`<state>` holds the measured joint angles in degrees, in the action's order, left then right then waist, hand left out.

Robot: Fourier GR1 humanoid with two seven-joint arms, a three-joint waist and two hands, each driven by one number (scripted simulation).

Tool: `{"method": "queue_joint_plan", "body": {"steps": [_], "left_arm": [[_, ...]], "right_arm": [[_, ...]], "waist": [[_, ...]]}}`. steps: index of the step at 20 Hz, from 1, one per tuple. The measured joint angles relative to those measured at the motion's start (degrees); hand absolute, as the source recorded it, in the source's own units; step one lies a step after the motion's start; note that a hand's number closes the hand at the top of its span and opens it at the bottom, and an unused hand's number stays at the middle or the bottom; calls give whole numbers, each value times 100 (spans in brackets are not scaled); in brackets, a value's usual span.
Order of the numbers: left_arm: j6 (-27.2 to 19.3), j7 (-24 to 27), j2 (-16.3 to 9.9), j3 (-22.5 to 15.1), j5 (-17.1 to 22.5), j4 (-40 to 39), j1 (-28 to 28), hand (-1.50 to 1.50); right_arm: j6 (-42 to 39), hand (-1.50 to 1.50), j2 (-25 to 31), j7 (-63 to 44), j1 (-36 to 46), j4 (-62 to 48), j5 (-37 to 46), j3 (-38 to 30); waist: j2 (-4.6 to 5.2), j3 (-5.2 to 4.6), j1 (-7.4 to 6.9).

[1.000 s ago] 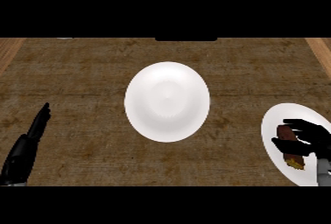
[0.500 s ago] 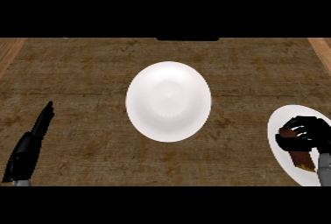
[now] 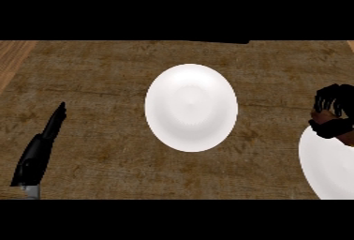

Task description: Pick the sweet potato from the plate and place it in the plate

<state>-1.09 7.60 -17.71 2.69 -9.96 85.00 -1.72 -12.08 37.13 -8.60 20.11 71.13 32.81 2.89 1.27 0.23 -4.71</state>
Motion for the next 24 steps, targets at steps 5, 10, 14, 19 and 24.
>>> {"method": "queue_joint_plan", "body": {"steps": [5, 10, 14, 19, 24], "left_arm": [[-31, -28, 13, 46, -19, -53, 13, 0], [-22, -37, -28, 145, 4, -26, -80, 0], [-52, 50, -11, 199, -16, -41, -232, 0], [-4, -13, -50, 306, 6, -32, -213, 0], [18, -82, 5, 317, -14, 75, -247, 0]], "right_arm": [[719, 150, 87, 1273, 790, -981, 278, -150], [1228, 150, 24, 2255, 1377, -1207, 142, -430], [988, 150, -37, 2970, 1644, -1064, -296, -596], [382, 150, -317, 2932, 1798, -359, -665, -472], [-31, 150, -768, 2269, 1991, 436, -827, -220]], "waist": [[-26, -2, 105], [-75, -10, 237], [-107, -16, 333], [-135, -23, 427], [-147, -26, 453]]}}
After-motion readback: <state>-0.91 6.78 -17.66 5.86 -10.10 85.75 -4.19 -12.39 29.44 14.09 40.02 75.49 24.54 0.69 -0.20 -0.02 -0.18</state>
